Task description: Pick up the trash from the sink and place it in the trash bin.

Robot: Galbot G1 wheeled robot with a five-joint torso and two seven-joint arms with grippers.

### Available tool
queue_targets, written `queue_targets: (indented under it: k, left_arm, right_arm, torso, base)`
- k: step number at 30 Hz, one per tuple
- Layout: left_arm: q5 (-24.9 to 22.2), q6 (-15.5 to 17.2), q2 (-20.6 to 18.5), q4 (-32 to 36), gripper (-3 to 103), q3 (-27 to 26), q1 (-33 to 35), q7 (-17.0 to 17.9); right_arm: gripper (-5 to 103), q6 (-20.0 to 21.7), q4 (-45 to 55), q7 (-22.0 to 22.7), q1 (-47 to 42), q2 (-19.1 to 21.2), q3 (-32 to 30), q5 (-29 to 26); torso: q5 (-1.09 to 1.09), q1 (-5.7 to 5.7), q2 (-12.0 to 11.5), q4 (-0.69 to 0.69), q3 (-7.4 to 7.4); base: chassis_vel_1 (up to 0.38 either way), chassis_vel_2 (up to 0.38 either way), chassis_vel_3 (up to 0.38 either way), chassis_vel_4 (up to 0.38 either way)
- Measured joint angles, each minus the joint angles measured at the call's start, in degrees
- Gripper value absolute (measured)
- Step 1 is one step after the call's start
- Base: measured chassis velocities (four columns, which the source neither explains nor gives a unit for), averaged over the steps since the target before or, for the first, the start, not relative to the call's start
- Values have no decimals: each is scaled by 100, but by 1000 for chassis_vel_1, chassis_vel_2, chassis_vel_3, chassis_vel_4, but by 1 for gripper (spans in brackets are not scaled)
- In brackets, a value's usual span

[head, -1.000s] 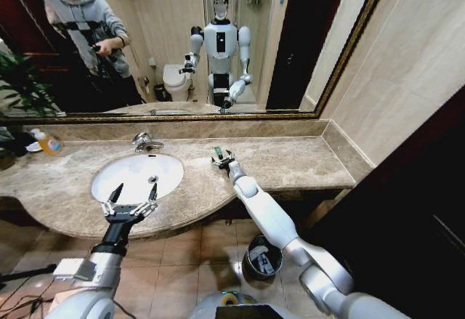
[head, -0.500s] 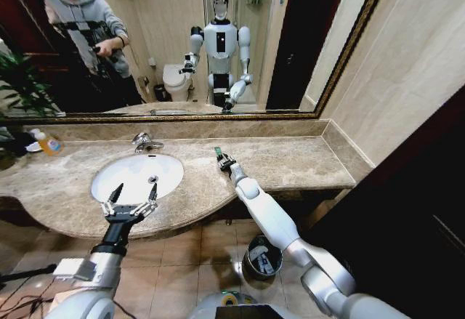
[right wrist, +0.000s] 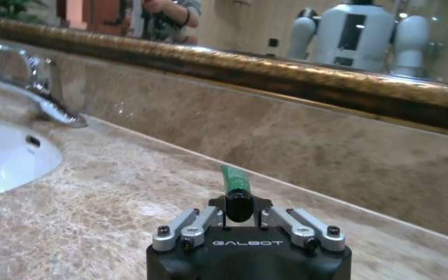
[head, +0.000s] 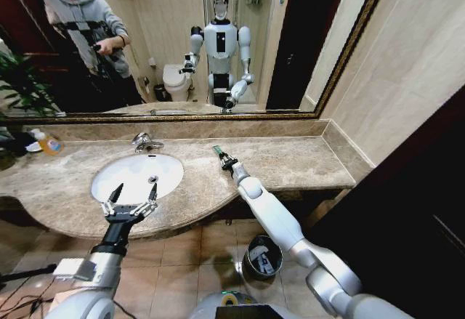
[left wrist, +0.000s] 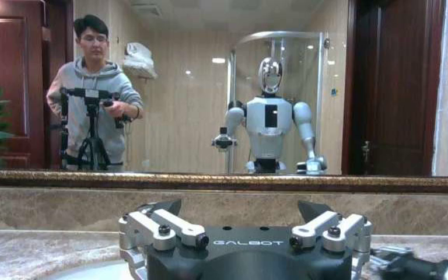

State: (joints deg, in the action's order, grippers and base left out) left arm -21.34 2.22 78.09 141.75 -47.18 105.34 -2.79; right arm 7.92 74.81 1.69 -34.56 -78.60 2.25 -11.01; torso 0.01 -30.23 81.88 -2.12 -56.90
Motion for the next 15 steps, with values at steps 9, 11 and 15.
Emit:
queue_targets:
  k: [9,11,15]
  left_arm:
    - [0,0,0,0,100,-1,0,2]
    - [0,0,0,0,100,-1,0,2]
    - [0,0,0,0,100,0,0,1]
  right_arm:
    - [20,-16,1423,109,-927,709,-767,-560]
    - [20,-44,1976,166,-1473,975,-1134,-792]
    - [20,-181,2463,257,-2097,1186,-1426,-982]
  torso:
    - [-1,0,0,1,0]
    - [-1,0,0,1,1]
    - [1,0,0,1,1]
  base:
    - [0,0,0,0]
    - [0,0,0,0]
    - [0,0,0,0]
